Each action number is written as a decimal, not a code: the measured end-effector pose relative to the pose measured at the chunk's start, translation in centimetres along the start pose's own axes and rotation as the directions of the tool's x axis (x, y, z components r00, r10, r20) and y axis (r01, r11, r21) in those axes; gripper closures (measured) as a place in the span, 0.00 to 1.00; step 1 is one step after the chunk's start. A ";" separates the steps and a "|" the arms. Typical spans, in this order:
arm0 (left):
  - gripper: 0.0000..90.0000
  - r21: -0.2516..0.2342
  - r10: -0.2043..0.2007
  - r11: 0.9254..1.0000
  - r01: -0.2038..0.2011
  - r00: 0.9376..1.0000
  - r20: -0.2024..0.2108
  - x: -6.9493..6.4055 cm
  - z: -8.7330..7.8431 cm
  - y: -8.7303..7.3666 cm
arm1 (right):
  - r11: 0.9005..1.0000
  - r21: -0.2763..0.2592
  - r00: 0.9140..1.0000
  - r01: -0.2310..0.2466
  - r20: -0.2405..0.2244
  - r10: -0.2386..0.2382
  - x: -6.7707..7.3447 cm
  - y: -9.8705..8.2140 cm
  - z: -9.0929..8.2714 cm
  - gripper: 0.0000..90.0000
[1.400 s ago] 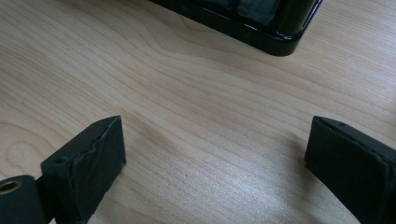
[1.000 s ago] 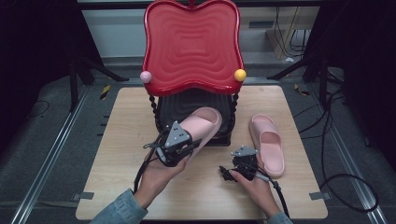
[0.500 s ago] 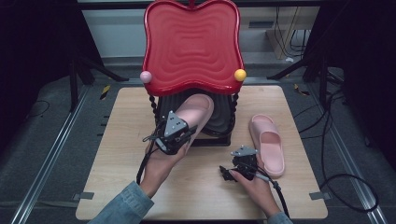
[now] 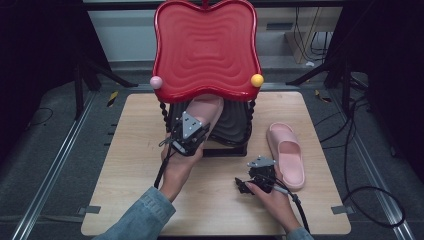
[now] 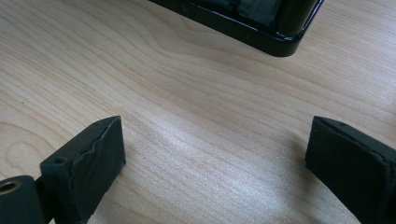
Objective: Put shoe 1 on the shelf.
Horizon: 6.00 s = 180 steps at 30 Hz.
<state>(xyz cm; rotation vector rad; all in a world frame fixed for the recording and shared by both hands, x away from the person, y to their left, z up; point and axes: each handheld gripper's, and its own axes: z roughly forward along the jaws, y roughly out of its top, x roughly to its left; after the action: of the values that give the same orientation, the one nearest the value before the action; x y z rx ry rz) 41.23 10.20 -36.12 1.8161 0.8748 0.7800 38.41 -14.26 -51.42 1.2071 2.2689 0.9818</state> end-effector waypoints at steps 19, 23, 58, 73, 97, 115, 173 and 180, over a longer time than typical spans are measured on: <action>0.94 0.007 -0.022 1.000 0.023 0.990 -0.142 1.3 2.8 -0.6 | 1.000 -0.001 1.000 0.002 -0.004 -0.002 0.0 0.0 0.0 0.06; 0.94 0.006 -0.046 0.999 0.047 0.989 -0.142 1.3 3.4 -0.6 | 1.000 -0.002 1.000 0.003 -0.006 -0.003 0.0 0.0 0.0 0.06; 0.68 0.028 -0.033 0.999 0.037 0.994 -0.104 0.9 3.5 -0.1 | 1.000 -0.001 1.000 0.010 -0.012 -0.010 -0.1 0.0 0.0 0.06; 0.66 0.071 0.057 0.996 -0.061 0.996 0.065 1.4 -2.2 -2.6 | 1.000 0.000 1.000 0.009 -0.013 -0.009 -0.1 0.0 -0.1 0.06; 0.99 0.232 0.149 0.950 -0.207 0.958 0.244 1.3 -6.4 -9.1 | 1.000 -0.002 1.000 0.007 -0.008 -0.007 -0.1 -0.1 0.0 0.06; 1.00 0.259 0.132 0.946 -0.194 0.962 0.239 2.0 -4.5 -9.2 | 1.000 -0.001 1.000 0.005 -0.009 -0.005 0.0 -0.1 -0.1 0.06; 0.82 0.230 -0.122 0.969 0.091 0.985 0.124 7.3 -6.1 -9.1 | 0.999 0.016 0.997 0.050 0.054 -0.051 -0.2 -0.4 -3.3 0.36; 0.75 0.280 -0.191 0.941 0.187 0.982 -0.016 11.9 -7.6 -12.4 | 0.998 -0.060 0.993 0.001 0.118 0.006 -3.3 -0.2 -7.1 0.55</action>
<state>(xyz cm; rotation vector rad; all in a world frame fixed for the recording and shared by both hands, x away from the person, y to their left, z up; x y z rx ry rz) 38.63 27.40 -43.32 1.9422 1.1820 0.5430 35.80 -19.87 -46.69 1.2100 2.1325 0.9471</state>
